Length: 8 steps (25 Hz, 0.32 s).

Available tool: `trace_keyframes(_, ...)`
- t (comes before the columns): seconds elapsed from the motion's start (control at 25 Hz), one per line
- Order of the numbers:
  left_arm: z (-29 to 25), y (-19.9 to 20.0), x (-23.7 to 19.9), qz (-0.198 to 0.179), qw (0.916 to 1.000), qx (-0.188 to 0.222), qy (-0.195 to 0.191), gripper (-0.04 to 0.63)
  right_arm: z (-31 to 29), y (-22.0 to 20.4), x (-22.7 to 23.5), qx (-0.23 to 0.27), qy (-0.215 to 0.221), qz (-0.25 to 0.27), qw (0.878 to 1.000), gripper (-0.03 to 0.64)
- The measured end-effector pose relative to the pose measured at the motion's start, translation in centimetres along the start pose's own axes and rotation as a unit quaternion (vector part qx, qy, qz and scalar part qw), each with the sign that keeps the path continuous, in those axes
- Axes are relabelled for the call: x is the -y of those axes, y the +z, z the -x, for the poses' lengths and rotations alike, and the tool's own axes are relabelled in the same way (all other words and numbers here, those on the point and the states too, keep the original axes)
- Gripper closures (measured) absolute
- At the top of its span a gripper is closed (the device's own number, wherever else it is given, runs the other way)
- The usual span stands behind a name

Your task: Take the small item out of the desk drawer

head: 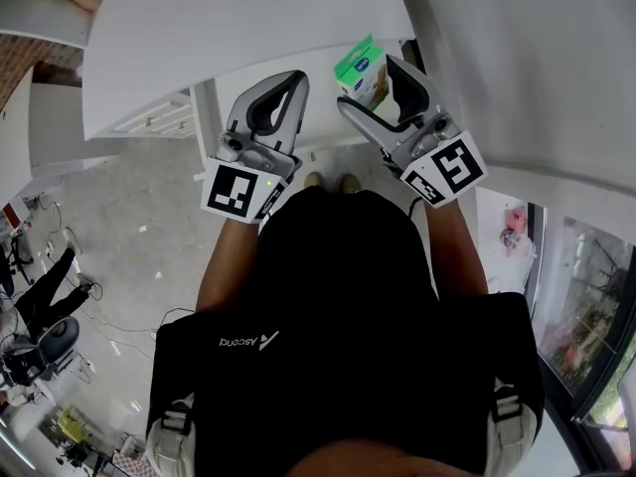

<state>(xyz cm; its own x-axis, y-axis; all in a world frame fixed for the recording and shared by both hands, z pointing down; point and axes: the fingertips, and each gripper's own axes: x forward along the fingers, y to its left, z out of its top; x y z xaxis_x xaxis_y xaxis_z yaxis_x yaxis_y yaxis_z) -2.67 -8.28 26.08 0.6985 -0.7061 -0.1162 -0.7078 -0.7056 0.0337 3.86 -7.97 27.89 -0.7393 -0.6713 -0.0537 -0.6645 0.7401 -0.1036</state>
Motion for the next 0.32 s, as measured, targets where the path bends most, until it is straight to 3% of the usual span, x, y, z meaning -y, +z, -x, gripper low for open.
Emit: trace_keyframes(0.32, 0.15, 0.02, -0.24, -0.002, 1.0, -0.001, 0.002, 0.597, -0.13, 0.16, -0.05, 0.001, 0.001, -0.001, 1.0, 0.267)
